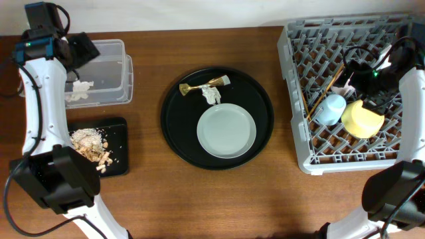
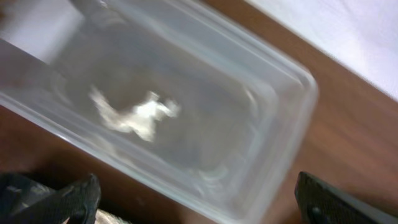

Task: Sort waste into correct bins and load items into the dishwasher rack
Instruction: 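Carry the tissue to the clear plastic bin and drop it, then move the left gripper back and grasp the remaining tissue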

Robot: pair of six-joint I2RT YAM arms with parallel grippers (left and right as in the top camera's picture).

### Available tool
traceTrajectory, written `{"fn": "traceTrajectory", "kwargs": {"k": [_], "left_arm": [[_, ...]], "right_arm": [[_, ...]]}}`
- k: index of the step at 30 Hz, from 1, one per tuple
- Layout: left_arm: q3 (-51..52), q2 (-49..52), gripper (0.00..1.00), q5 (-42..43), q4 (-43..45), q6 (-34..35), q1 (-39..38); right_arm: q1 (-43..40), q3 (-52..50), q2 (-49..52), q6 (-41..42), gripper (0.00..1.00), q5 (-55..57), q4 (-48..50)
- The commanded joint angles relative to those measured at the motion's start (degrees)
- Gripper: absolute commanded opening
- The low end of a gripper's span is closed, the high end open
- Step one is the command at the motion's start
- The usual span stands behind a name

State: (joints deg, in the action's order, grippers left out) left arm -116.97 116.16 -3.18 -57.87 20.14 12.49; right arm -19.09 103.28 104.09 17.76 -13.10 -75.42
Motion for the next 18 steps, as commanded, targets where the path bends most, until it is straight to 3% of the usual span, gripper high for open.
{"fn": "traceTrajectory", "kwargs": {"k": [1, 3, 6, 8, 10, 13, 18], "left_arm": [[-0.2, 0.8, 0.99, 20.7, -4.0, -3.3, -0.6], [-0.2, 0.9, 0.99, 25.8, -5.8, -6.0, -2.3], [-0.1, 1.0, 0.96, 26.7, -8.9, -7.7, -6.7], [0.0, 1.3, 0.9, 25.4, -10.0, -7.6, -10.9], [0.0, 1.9, 0.77, 23.5, -10.2, -7.6, -15.5], [0.0, 4.1, 0.59, 15.1, -10.1, -0.5, -24.0], [0.0, 9.9, 0.56, 12.1, -6.5, 8.6, -32.2]], "right_arm": [[-0.1, 0.5, -0.5, -0.1, 0.98, 0.3, 0.0], [-0.1, 0.5, -0.5, -0.1, 0.98, 0.3, 0.0], [-0.1, 0.5, -0.5, -0.1, 0.98, 0.3, 0.0], [-0.1, 0.5, -0.5, -0.1, 0.98, 0.3, 0.0], [-0.1, 0.5, -0.5, -0.1, 0.98, 0.3, 0.0], [-0.1, 0.5, -0.5, -0.1, 0.98, 0.3, 0.0], [-0.1, 0.5, -0.5, -0.1, 0.98, 0.3, 0.0]]}}
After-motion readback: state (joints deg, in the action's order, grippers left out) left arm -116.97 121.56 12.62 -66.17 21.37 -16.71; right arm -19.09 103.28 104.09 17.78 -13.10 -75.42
